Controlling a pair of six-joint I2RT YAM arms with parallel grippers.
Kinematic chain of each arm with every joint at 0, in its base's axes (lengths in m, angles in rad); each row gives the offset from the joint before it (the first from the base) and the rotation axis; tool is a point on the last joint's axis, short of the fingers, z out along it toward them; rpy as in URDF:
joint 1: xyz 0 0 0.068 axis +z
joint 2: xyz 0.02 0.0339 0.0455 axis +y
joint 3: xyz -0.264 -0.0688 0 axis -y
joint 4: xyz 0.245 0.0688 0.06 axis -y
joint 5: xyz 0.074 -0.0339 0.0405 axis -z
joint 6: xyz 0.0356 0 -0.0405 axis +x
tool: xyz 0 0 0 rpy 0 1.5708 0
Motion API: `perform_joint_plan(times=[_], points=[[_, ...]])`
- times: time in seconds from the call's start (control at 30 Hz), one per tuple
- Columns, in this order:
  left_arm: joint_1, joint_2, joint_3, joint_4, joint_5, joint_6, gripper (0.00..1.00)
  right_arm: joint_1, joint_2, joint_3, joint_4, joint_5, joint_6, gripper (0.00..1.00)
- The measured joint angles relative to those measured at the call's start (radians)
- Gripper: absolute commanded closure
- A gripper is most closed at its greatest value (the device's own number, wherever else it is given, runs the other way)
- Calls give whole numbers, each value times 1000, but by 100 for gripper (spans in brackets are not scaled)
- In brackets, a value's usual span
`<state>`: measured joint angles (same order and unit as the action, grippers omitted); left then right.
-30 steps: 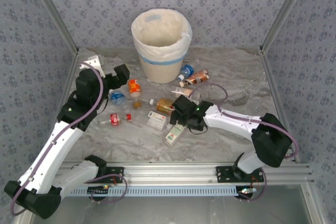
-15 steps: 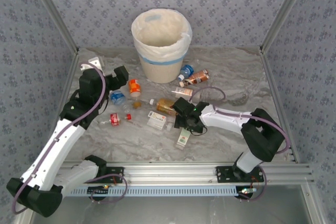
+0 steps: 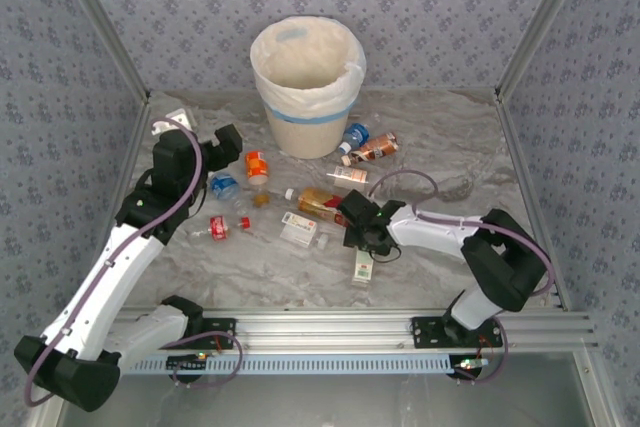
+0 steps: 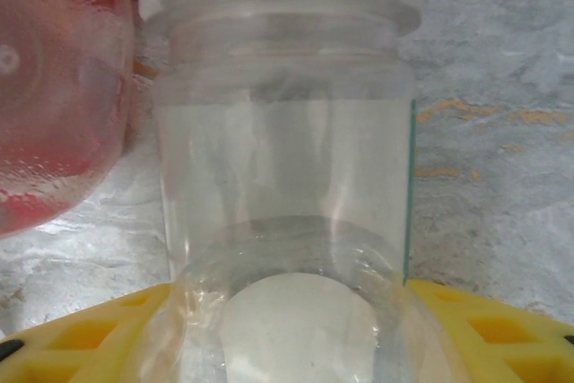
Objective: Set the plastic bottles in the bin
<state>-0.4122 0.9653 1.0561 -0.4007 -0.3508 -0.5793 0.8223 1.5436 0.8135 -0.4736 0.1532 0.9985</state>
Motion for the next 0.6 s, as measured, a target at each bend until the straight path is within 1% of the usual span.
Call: perform_joint_plan(times=[0.1, 0.23, 0.43, 0.6], points=[[13, 1, -13, -2, -14, -19, 1, 0, -47, -22, 7, 27, -2, 46], [32, 3, -36, -12, -31, -49, 1, 0, -156, -52, 23, 86, -32, 50], [59, 4, -65, -29, -42, -95, 1, -3, -303, -58, 45, 186, -131, 53], [64, 2, -86, -38, -56, -124, 0, -23, -360, -53, 123, 252, -225, 53]])
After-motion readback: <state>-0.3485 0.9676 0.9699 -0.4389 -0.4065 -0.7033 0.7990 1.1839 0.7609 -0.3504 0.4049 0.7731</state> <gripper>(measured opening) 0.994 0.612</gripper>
